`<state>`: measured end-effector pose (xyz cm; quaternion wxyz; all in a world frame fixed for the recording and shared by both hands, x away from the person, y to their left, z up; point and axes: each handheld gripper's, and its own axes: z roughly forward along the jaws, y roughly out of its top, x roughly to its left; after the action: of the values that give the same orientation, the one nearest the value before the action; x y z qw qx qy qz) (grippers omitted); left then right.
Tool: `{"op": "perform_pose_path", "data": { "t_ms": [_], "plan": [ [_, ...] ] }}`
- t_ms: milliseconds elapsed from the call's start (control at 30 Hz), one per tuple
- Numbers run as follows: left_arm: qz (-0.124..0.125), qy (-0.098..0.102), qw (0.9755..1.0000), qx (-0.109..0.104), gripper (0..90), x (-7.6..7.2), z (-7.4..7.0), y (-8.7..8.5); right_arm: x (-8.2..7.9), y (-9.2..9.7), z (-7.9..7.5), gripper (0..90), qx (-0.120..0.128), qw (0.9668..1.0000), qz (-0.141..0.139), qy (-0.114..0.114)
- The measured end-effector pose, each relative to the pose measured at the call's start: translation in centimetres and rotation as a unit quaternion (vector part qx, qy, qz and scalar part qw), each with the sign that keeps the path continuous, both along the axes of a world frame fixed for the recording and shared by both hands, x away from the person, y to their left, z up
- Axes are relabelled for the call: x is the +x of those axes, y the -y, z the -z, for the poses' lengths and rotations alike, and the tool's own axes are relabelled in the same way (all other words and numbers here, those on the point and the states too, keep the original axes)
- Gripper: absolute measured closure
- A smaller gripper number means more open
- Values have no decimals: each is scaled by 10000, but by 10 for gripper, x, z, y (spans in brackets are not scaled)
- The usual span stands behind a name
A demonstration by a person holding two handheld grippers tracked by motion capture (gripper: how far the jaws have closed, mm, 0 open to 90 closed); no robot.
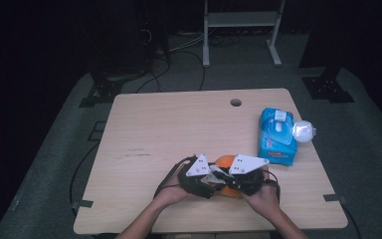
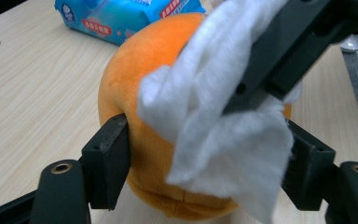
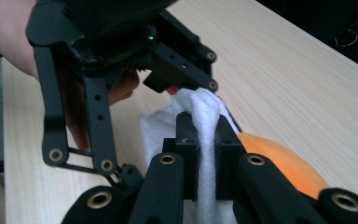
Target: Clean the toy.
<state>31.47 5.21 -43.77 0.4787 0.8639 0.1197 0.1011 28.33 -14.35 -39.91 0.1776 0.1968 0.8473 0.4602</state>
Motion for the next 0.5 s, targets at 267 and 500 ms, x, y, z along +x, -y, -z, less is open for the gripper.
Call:
{"op": "perform_pose_path", "data": {
  "t_ms": [267, 500],
  "plan": [
    [51, -293, 9995, 52, 291, 9, 11, -14, 15, 42, 2, 833, 276, 9980, 504, -248],
    [-14, -463, 9983, -360, 94, 13, 0, -13, 14, 27, 10, 832, 431, 9982, 151, -390]
  ]
}}
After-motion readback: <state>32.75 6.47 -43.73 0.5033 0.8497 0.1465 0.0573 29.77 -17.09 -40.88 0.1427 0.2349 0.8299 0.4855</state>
